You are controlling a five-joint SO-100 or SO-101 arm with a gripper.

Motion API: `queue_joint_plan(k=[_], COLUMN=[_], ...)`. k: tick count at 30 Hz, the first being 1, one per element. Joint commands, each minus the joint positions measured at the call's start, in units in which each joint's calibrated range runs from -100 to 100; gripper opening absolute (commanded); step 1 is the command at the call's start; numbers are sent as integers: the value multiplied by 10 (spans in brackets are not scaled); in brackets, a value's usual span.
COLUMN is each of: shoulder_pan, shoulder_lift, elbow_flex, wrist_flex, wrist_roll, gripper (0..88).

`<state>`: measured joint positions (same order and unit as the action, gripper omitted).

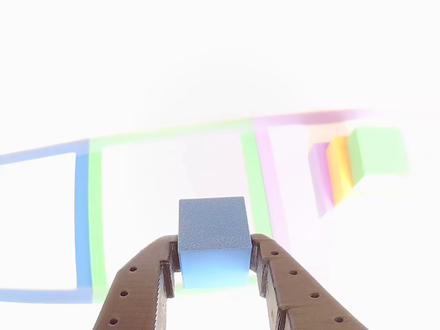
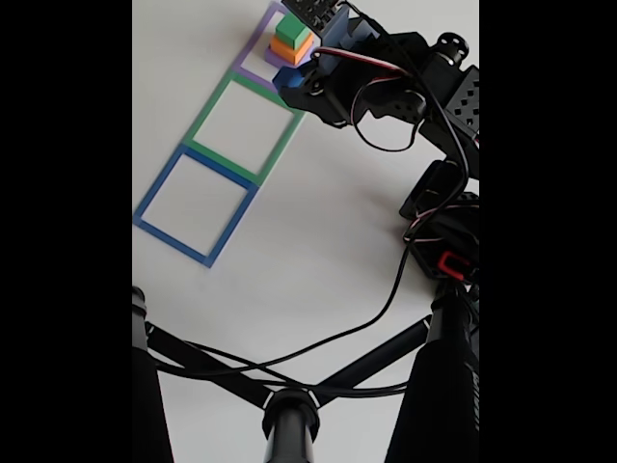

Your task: Tower of hanoi

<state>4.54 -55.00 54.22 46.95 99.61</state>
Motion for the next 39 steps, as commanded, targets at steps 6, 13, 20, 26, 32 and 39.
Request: queue_joint_plan(k=[6,13,20,26,32,39], shoulder_pan=[-14,-38,-44,-35,-35,-35], shoulder_lift=[64,240,436,564,653,726], elbow_flex=[259,312,330,318,281,222], wrist_flex=[-452,-725,-963,-1089,-1146,-1164], wrist_roll=[4,4,4,4,4,4], gripper=[53,53,54,55,55,56])
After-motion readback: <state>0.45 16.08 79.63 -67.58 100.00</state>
